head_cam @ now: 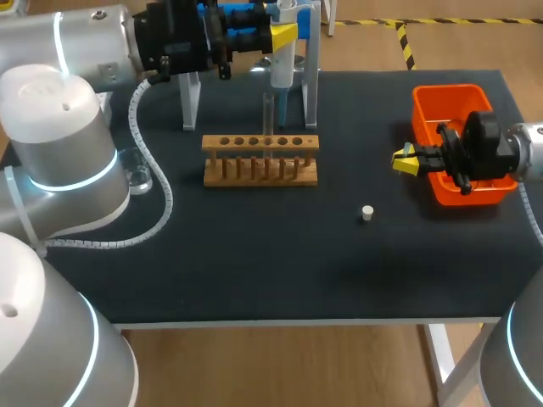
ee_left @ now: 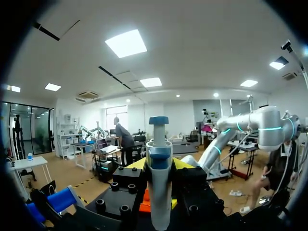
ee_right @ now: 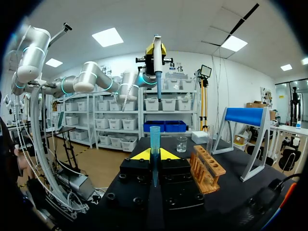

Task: Invert the test tube, pick up the pipette, mount the tip to pipette, aspirate from beaker and dispense into the tube, eject the tip, return the pipette, and cap with the stopper.

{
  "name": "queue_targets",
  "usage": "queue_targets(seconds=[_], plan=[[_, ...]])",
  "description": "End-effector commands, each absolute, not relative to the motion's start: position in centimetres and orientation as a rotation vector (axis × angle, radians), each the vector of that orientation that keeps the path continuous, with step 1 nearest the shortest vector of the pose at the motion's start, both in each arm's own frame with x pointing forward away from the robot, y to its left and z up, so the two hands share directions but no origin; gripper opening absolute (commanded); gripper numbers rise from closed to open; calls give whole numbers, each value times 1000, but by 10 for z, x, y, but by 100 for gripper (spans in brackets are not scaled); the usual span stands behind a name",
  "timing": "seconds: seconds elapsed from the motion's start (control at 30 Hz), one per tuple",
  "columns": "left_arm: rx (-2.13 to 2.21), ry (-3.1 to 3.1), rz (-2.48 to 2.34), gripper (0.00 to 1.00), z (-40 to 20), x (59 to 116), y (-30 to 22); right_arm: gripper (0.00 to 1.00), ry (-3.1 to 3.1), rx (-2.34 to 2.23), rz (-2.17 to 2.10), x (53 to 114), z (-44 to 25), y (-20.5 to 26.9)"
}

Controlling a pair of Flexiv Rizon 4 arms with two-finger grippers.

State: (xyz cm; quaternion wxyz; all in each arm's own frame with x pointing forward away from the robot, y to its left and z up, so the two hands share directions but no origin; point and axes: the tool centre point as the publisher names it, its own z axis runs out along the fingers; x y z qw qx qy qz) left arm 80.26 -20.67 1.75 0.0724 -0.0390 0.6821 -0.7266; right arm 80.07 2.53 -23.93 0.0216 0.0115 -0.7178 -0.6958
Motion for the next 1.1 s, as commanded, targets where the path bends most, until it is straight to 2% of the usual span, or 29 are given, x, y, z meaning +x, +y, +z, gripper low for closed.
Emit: queue_targets(seconds=[0.03,0.2,0.8,1.1], plan=[[-114,2048,-2186,0,17,803,-206,0,-2227,35,-2157,800,-239,25],[-114,2048,-2186,0,17,803,-206,0,-2227,35,-2157,800,-239,25],[-114,2048,-2186,0,17,803,-206,0,-2210,100,-2114,823,-239,115],[-114,2048,-2186,0,17,803,-206,0,-2195,135,-2105,826,-236,146]])
